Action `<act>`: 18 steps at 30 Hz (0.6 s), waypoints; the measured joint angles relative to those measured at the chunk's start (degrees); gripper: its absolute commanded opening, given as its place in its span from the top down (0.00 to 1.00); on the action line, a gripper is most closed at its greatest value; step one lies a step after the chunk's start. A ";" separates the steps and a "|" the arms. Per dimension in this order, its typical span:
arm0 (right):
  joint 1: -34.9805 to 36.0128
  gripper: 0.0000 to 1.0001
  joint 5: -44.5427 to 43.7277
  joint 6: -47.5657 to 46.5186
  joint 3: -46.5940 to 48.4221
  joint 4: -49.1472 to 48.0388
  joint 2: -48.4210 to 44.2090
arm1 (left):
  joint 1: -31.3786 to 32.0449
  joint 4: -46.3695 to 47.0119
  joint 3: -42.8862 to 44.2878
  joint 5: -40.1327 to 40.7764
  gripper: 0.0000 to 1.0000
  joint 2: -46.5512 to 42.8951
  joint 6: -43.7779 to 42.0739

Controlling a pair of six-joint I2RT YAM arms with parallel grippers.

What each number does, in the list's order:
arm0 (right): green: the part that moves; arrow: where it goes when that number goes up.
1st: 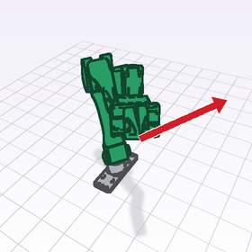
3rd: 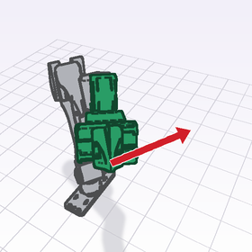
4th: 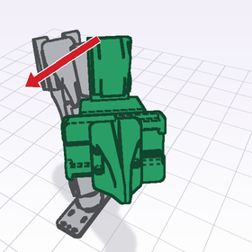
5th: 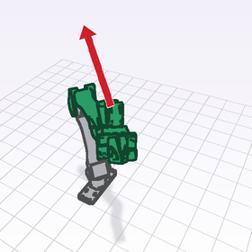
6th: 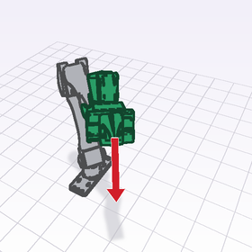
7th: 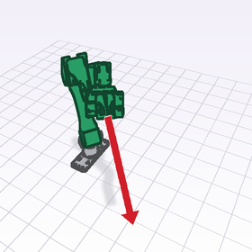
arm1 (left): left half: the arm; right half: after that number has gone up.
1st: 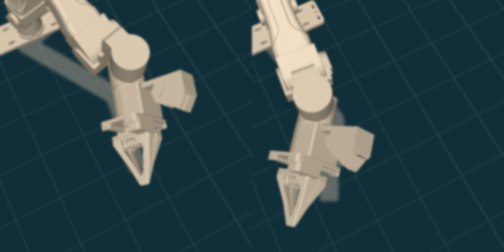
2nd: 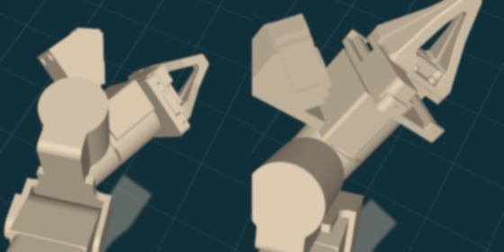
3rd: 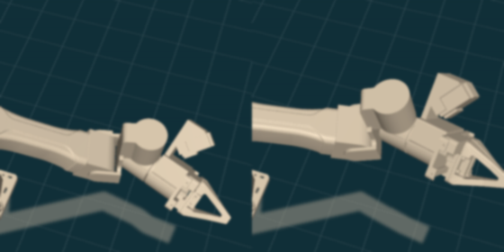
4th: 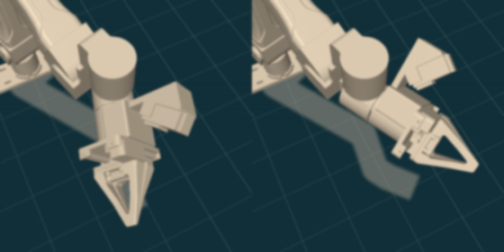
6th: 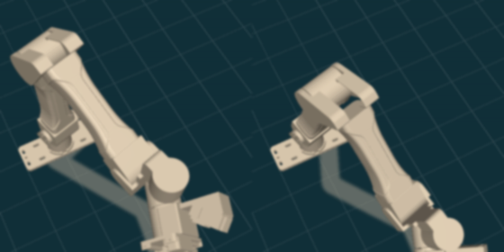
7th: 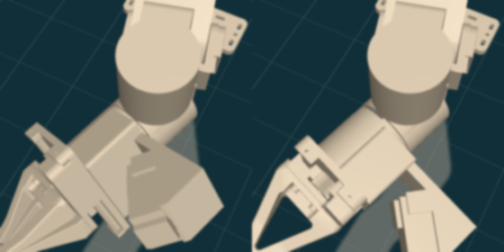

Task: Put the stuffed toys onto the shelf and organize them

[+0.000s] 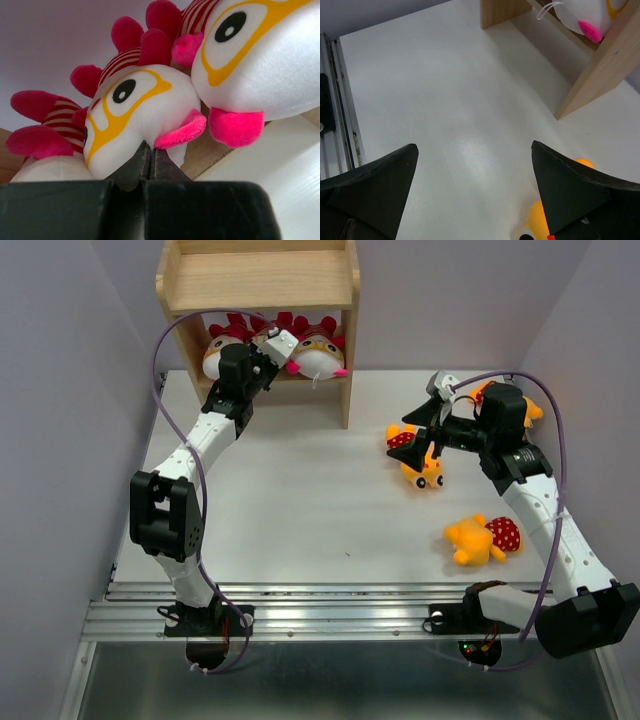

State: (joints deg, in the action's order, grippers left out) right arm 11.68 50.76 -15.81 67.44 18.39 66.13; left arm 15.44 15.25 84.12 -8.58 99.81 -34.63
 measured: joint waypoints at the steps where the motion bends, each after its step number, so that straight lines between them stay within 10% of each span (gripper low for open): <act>1: 0.00 0.00 0.04 0.04 0.00 0.00 0.00 | 0.00 -0.04 0.11 0.22 1.00 0.00 0.79; 16: -0.46 0.00 0.31 0.37 0.00 0.00 -0.02 | -0.13 0.20 3.56 3.13 1.00 0.90 17.53; 18: -0.48 0.00 0.31 0.37 0.00 0.00 -0.02 | -0.15 0.46 3.56 3.13 0.83 0.90 18.97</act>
State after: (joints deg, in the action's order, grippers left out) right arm 11.20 51.07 -15.44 67.44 18.39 66.11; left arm 15.29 15.70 87.68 -5.45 100.71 -15.66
